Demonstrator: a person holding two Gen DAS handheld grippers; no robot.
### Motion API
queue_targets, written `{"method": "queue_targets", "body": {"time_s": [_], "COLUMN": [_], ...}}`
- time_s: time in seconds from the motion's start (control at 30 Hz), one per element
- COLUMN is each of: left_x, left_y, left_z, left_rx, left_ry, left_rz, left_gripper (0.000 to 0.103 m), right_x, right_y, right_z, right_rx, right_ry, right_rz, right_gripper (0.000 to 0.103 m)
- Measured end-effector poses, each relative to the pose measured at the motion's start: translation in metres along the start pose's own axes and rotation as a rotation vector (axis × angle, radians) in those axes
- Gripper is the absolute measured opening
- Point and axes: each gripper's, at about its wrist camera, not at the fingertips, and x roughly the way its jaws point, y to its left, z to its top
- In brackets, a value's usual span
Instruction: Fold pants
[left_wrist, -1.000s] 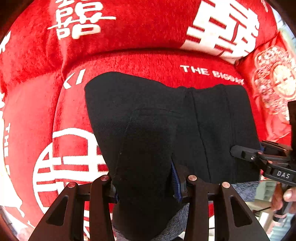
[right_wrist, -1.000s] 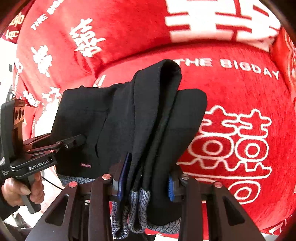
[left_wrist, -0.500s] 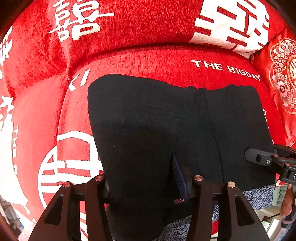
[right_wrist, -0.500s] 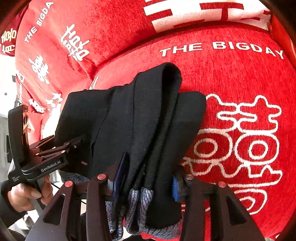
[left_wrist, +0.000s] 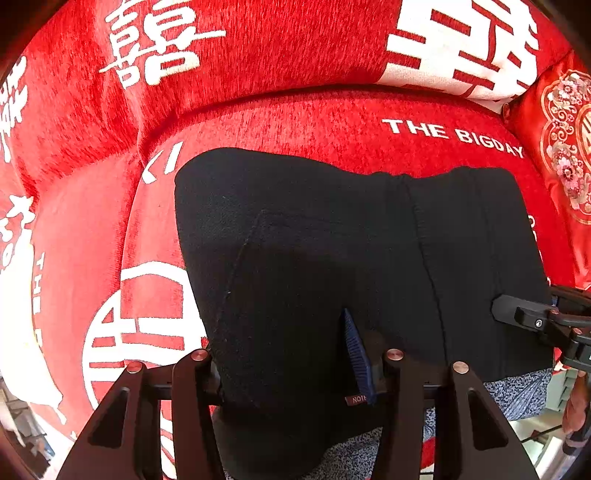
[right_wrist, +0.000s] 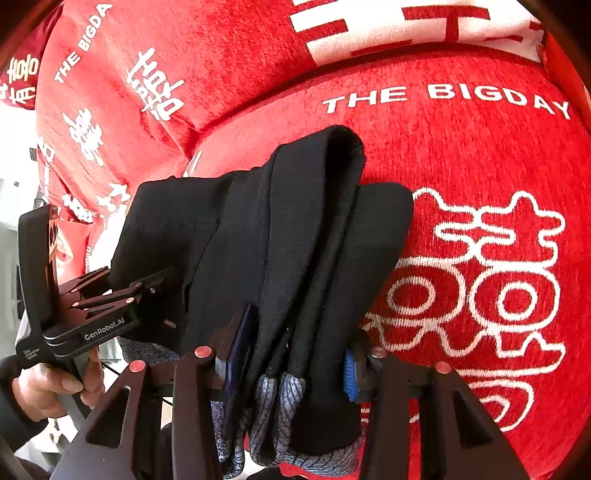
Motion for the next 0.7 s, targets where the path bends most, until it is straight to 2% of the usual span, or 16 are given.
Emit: {"method": "queue_targets", "body": {"time_s": [0.17, 0.27, 0.37, 0.4, 0.47, 0.57, 0.63, 0.7], "left_x": [-0.034, -0.041, -0.006, 0.012, 0.019, 0.017, 0.011, 0.002], "left_y": [-0.003, -0.015, -0.027, -0.029, -0.028, -0.023, -0.018, -0.014], "left_z": [-0.003, -0.001, 0.003, 0.003, 0.009, 0.014, 0.015, 0.014], "left_rx": [-0.044, -0.043, -0.037, -0.038, -0.061, -0.086, -0.101, -0.113], "left_ry": [-0.027, -0.04, 0.059, 0.098, 0.091, 0.121, 0.131, 0.137], "left_rz": [-0.054, -0.078, -0.084, -0.048, -0.031, -0.055, -0.069, -0.047], "left_gripper": [0.048, 0.048, 0.048, 0.055, 0.059, 0.059, 0.059, 0.059], "right_x": [-0.034, -0.051, -0.038, -0.023, -0.009, -0.012, -0.017, -0.034], "right_y": [0.019, 0.011, -0.012, -0.023, -0.033, -0.033, -0.03, -0.026], "right_z": [0.003, 0.005, 0.006, 0.006, 0.006, 0.01, 0.011, 0.011], "right_rx": [-0.059, -0.05, -0.008, 0.018, 0.029, 0.056, 0.06, 0.087], "right_ry": [-0.056, -0.073, -0.016, 0.026, 0.036, 0.033, 0.034, 0.009], "right_rz": [0.002, -0.004, -0.043, -0.071, -0.085, -0.082, -0.115, -0.16], "right_gripper": [0.042, 0.042, 0.042, 0.042, 0.054, 0.057, 0.062, 0.064]}}
